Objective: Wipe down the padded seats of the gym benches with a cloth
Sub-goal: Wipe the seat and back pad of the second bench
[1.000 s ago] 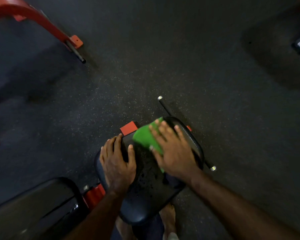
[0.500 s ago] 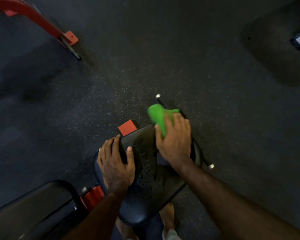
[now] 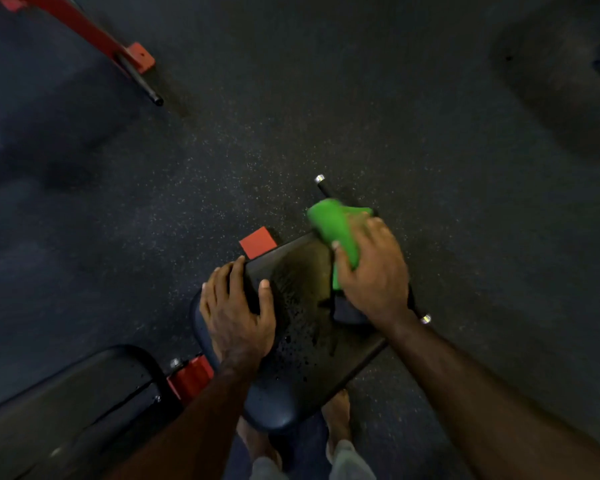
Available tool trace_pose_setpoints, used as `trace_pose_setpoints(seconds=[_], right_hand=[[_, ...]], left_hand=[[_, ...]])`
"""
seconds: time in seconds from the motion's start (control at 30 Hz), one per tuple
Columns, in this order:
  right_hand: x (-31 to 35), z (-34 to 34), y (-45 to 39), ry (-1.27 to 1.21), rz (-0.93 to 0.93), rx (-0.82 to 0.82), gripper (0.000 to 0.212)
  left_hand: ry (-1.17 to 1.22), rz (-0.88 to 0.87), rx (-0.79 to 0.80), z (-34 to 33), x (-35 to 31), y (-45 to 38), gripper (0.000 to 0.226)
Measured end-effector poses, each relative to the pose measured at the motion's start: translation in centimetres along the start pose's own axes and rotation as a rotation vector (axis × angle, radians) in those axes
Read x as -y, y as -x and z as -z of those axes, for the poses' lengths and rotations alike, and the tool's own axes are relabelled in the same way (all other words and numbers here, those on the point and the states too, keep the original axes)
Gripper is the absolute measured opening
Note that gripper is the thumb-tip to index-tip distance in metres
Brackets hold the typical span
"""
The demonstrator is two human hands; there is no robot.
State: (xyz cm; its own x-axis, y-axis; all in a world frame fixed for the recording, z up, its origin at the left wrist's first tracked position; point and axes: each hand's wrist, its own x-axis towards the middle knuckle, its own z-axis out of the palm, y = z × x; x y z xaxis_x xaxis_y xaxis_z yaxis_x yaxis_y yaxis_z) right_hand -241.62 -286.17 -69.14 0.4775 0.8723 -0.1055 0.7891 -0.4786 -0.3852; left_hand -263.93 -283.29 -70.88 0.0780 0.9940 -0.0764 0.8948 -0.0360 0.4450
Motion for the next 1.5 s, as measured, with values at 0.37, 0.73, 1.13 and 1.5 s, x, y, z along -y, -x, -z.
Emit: trace_pose_setpoints(seconds=[0.37, 0.73, 1.13, 1.5], right_hand=[[0.6, -0.3, 2.0, -0.037, -0.316, -0.088, 0.061], [1.2, -0.2, 5.5, 0.012, -0.289, -0.114, 0.063], [0.4, -0.8, 10.2, 0.08, -0.055, -0.03, 0.072], [1.8, -2.0, 13.7, -0.356, -0.472, -0.212, 0.07]], left_hand=[[0.004, 0.0, 0.02, 0.2, -0.2, 0.1, 0.06], [0.016, -0.004, 0.006, 0.4, -0.3, 0.1, 0.06], [0.03, -0.005, 0.007, 0.5, -0.4, 0.1, 0.06], [0.044, -0.006, -0.003, 0.5, -0.5, 0.1, 0.059]])
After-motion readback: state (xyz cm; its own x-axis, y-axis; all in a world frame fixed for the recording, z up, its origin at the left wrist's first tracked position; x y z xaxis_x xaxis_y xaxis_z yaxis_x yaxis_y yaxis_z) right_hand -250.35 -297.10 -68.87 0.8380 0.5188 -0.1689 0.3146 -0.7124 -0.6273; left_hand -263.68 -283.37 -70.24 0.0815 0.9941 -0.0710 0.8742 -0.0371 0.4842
